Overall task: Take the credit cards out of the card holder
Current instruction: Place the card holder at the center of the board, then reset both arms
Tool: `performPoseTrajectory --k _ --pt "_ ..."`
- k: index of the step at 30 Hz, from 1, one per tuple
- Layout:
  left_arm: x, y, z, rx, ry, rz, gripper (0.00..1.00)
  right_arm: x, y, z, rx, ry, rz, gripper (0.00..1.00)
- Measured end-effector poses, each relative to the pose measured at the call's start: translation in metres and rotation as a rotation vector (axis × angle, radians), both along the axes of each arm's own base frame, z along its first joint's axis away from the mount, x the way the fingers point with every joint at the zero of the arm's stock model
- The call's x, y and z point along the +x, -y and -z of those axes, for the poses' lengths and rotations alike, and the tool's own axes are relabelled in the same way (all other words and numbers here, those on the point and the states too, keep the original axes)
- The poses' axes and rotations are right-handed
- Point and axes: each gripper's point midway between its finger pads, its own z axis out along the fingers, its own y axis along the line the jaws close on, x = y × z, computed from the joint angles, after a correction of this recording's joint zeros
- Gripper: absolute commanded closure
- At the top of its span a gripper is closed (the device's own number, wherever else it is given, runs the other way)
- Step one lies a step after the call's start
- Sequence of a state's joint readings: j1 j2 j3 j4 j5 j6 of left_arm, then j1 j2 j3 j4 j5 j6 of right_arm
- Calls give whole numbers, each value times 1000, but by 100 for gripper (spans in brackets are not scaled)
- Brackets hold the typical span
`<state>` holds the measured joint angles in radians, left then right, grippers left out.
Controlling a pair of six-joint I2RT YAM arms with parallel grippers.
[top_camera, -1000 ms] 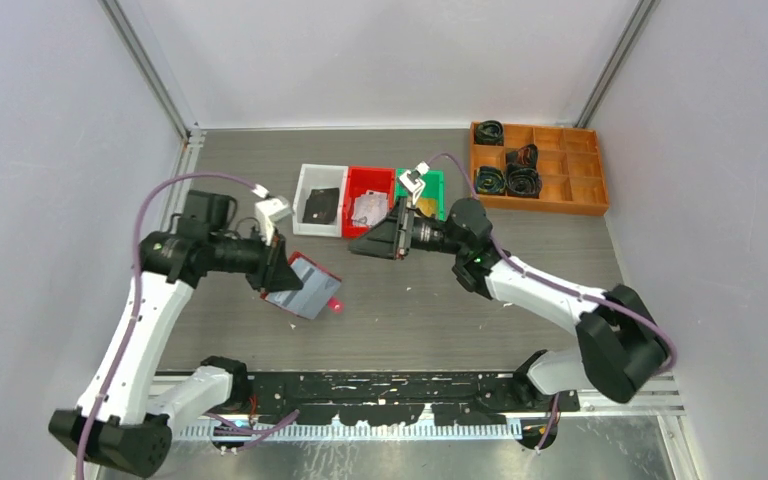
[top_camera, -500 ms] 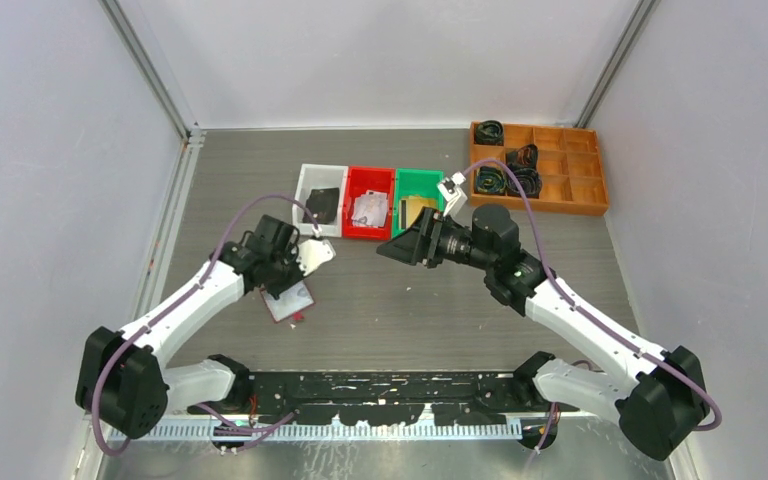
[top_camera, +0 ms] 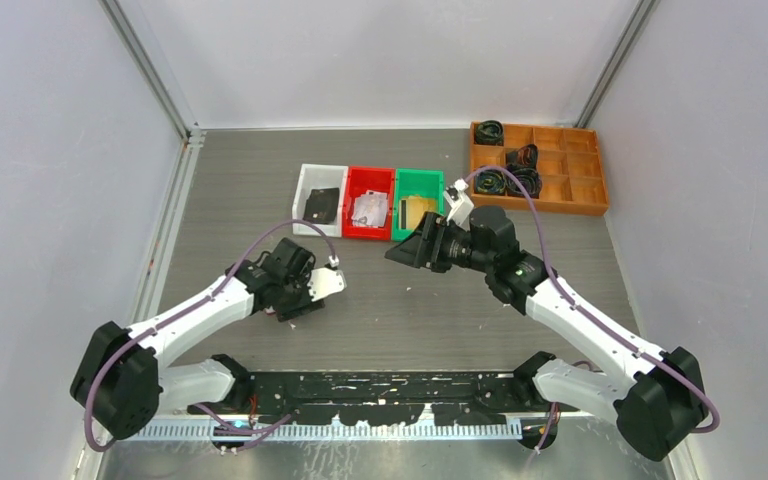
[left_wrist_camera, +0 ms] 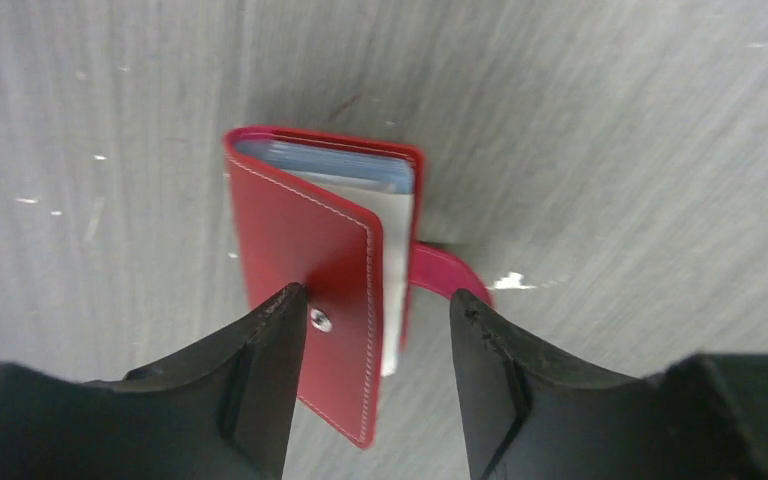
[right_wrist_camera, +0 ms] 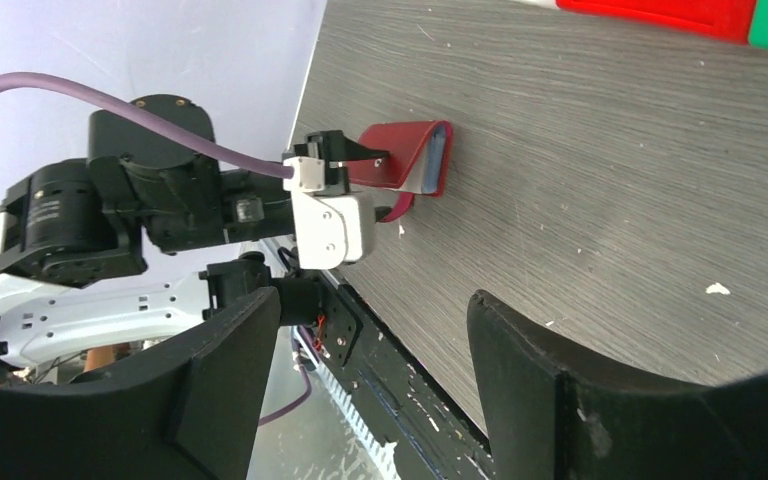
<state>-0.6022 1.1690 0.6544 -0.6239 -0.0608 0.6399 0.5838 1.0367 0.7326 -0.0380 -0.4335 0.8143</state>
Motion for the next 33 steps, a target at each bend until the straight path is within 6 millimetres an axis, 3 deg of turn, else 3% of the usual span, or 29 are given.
performPoseTrajectory --k 7,11,13,15,16,17,18,23,26,30,33 --pt "-32 15 -9 -103 -152 12 49 0 5 6 -28 -39 15 26" --pt "-52 16 -8 -127 -236 33 45 1 7 4 -33 -41 24 24" --pt "-56 15 -8 -133 -257 34 42 1 10 5 -44 -43 39 21" --pt "-53 13 -10 -140 -259 17 39 4 18 9 -77 -34 78 10" --pt "-50 10 -12 -147 -258 -5 27 7 23 11 -98 -27 104 2" --pt "-44 7 -18 -170 -266 -46 7 10 30 14 -130 -14 138 1" --pt "-34 4 -25 -187 -258 -85 1 14 38 16 -159 1 176 0" --pt "44 -23 -86 -381 -170 -374 0 36 91 21 -345 96 426 1" --pt "72 -59 -113 -504 -101 -544 0 50 131 21 -466 151 612 0" --pt "83 -96 -120 -596 -60 -712 0 64 184 20 -586 219 857 0" --pt "95 -110 -112 -657 -27 -792 0 72 229 35 -672 250 1035 1"
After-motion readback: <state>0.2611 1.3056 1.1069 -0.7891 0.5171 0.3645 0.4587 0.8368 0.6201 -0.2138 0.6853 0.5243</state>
